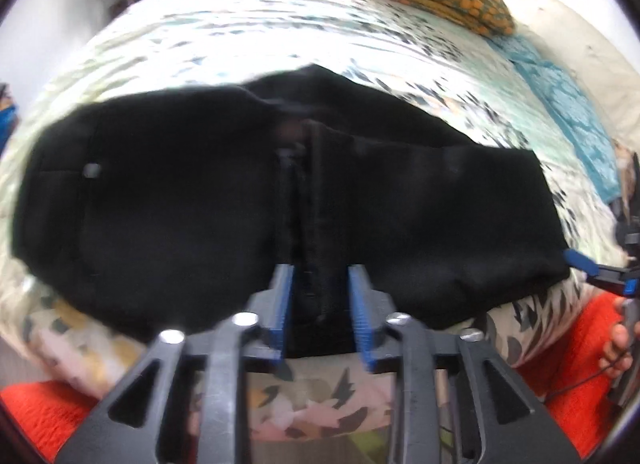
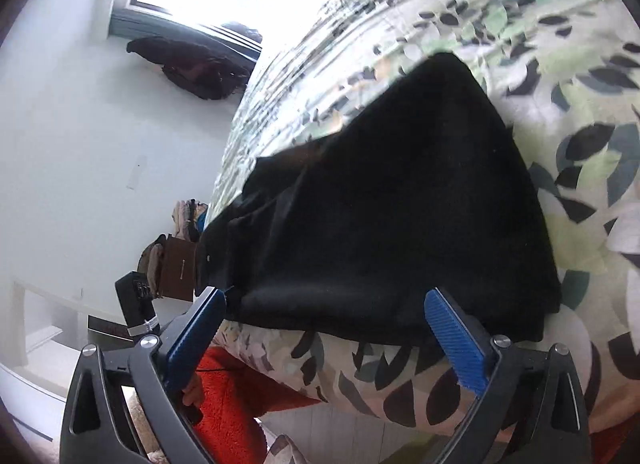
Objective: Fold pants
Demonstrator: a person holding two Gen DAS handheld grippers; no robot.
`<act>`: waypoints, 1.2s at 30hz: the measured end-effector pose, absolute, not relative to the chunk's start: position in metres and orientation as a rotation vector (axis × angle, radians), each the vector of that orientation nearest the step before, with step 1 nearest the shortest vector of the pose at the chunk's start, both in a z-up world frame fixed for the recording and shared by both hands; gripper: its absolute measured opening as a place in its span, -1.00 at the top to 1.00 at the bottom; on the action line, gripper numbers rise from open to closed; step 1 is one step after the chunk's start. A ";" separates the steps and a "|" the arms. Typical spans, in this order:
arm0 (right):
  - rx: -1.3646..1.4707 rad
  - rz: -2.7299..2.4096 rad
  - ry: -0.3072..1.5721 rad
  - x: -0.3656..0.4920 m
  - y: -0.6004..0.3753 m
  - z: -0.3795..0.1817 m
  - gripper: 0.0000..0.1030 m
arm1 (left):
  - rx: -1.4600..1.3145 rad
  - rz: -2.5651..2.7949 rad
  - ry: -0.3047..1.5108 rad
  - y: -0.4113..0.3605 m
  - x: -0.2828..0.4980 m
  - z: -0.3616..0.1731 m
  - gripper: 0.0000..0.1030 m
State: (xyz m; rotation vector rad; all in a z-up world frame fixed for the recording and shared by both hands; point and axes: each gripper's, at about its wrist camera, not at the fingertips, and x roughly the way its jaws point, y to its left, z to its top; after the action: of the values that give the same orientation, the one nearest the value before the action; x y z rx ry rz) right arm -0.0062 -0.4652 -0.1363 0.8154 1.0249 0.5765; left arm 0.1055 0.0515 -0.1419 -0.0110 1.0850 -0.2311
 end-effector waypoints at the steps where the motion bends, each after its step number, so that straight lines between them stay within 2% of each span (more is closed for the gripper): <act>1: 0.802 0.571 0.973 -0.008 -0.472 -0.123 -0.97 | 0.008 -0.177 1.039 0.054 0.101 -0.132 -0.28; 5: 0.665 0.413 0.909 -0.005 -0.491 -0.094 -1.00 | 0.014 -0.187 0.857 0.043 0.097 -0.093 -0.33; 9: 0.623 0.404 0.906 0.025 -0.479 -0.093 -0.99 | 0.044 -0.339 0.811 0.000 0.114 -0.094 -0.40; 14: 0.227 0.418 0.995 0.057 -0.409 -0.111 -0.99 | 0.176 -0.347 0.957 -0.028 0.147 -0.153 -0.40; 16: 0.109 0.472 1.060 0.046 -0.393 -0.132 -0.97 | 0.118 -0.292 1.018 -0.004 0.152 -0.175 -0.40; 19: 0.011 0.459 1.095 0.006 -0.407 -0.156 -0.97 | 0.017 -0.206 1.021 0.039 0.150 -0.180 -0.51; 22: 0.046 0.400 1.071 -0.025 -0.441 -0.148 -0.97 | -0.044 -0.166 1.019 0.060 0.144 -0.162 -0.48; 29: 0.536 0.322 0.952 -0.021 -0.522 -0.128 -0.99 | 0.093 -0.117 0.965 0.037 0.119 -0.128 -0.49; 36: 0.446 0.300 0.948 -0.020 -0.512 -0.121 -0.99 | 0.205 -0.124 0.964 0.015 0.112 -0.122 -0.49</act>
State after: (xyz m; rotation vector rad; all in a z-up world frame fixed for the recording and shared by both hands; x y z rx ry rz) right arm -0.0200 -0.5115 -0.1207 0.4456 0.9482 0.2996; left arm 0.1117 0.0152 -0.1224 0.2049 0.9640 -0.1242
